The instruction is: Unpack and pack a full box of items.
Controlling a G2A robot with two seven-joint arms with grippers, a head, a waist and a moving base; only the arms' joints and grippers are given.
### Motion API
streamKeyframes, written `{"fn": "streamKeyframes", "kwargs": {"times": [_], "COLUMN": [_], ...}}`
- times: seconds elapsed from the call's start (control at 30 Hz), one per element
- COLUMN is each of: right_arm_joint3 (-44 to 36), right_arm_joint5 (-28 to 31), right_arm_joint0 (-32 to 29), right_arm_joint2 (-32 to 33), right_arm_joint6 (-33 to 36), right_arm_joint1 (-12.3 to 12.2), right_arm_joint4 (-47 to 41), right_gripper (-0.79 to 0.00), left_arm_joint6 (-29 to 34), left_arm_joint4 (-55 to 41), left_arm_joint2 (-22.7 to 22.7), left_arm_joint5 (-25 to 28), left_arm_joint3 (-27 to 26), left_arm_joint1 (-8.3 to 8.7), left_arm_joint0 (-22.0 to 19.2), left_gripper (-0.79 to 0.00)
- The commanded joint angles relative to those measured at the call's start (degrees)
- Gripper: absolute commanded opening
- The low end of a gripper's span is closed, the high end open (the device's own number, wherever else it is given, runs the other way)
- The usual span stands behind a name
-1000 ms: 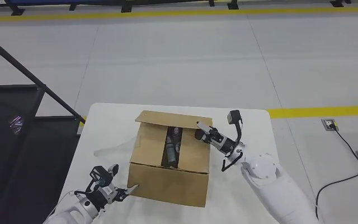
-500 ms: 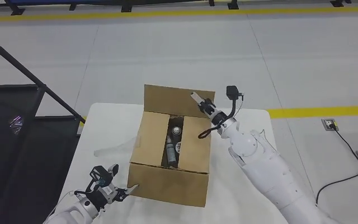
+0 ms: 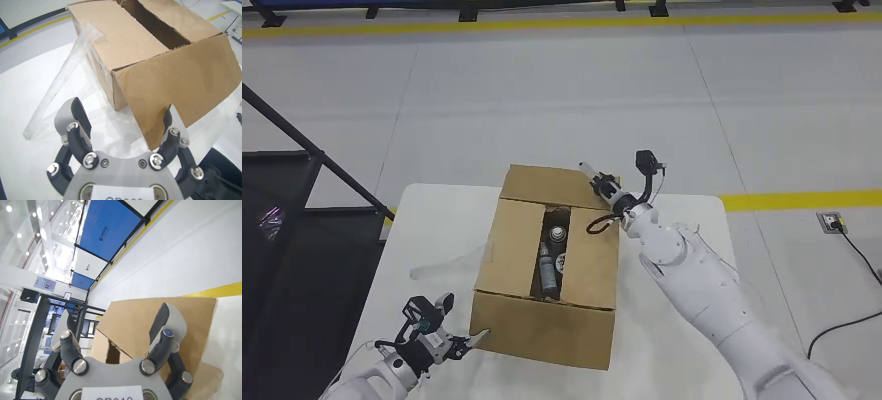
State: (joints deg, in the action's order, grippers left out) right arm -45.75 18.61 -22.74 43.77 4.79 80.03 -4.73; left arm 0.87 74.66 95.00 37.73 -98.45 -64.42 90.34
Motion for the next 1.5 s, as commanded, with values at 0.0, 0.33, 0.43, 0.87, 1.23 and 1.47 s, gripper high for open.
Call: {"fn": "streamKeyframes", "kwargs": {"times": [0.0, 0.33, 0.43, 0.87, 1.23, 1.47], "right_arm_joint3": [-3.0, -18.6, -18.3, -13.4, -9.8, -7.9], "right_arm_joint5": [4.3, -7.5, -10.9, -11.7, -12.1, -11.7], "right_arm_joint0": [-1.3, -6.8, -6.7, -5.7, -4.7, -3.6], "right_arm_joint2": [1.2, 2.8, 1.7, -0.8, -1.2, -1.4], "right_arm_joint6": [3.8, 36.8, 37.3, 35.9, 35.9, 37.0], "right_arm_joint1": [-0.4, -2.8, -2.4, 0.0, 1.5, 2.7], "right_arm_joint4": [-1.6, -7.4, -5.9, -6.0, -6.3, -7.6], "right_gripper": [0.0, 0.0, 0.0, 0.0, 0.0, 0.0], "left_arm_joint6": [0.0, -4.6, -3.2, -1.7, -3.1, -4.5], "left_arm_joint4": [0.0, -11.8, -15.2, -8.1, -7.0, -6.9], "left_arm_joint2": [0.0, 5.9, 7.2, -6.2, -8.7, -7.5], "left_arm_joint5": [0.0, -1.3, -6.7, -15.8, -14.1, -14.4], "left_arm_joint3": [0.0, -1.5, 0.8, 13.5, 13.7, 11.6], "left_arm_joint1": [0.0, 0.14, 0.02, -1.33, -1.49, -1.29], "left_arm_joint0": [0.0, 1.9, 0.5, -12.8, -13.3, -10.6], "left_gripper": [0.0, 0.0, 0.0, 0.0, 0.0, 0.0]}}
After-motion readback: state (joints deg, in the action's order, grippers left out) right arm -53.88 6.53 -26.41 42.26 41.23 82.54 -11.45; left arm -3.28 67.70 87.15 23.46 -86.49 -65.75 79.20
